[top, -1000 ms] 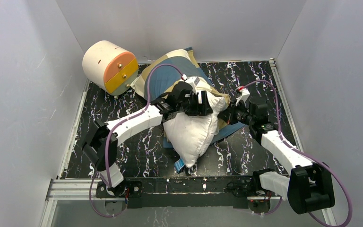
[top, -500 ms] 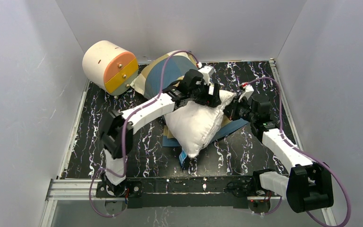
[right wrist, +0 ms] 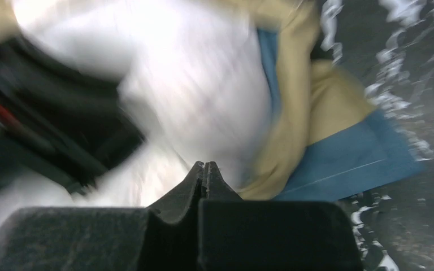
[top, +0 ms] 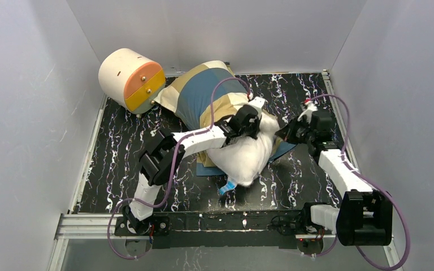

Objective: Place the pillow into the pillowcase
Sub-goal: Stuff the pillow into the pillowcase.

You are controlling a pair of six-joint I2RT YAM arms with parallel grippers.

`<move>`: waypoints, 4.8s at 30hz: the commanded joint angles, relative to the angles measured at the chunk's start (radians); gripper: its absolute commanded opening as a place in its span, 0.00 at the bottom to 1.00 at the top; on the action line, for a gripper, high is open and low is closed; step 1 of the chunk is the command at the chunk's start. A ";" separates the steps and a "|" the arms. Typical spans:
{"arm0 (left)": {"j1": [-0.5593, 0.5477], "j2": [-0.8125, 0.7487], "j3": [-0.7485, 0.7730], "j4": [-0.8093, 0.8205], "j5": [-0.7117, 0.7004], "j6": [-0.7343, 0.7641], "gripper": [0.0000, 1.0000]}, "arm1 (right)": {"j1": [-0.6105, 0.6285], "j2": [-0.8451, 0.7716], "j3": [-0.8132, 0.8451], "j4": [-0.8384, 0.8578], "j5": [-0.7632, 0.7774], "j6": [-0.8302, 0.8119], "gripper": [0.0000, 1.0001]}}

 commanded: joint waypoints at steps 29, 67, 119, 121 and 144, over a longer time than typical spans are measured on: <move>0.185 -0.033 -0.386 0.157 0.321 -0.374 0.00 | -0.191 0.071 -0.039 0.082 -0.163 0.071 0.33; 0.211 -0.065 -0.476 0.184 0.312 -0.393 0.00 | -0.015 0.365 0.097 0.183 -0.101 0.068 0.60; 0.079 -0.154 -0.268 -0.148 0.160 -0.405 0.57 | 0.170 0.057 0.172 0.172 -0.153 0.114 0.01; 0.086 -0.230 -0.288 -0.171 0.252 -0.367 0.66 | 0.170 0.072 0.155 0.133 -0.100 0.087 0.01; 0.061 -0.127 0.173 -0.394 0.285 0.057 0.80 | 0.147 0.028 0.170 0.070 -0.038 0.044 0.01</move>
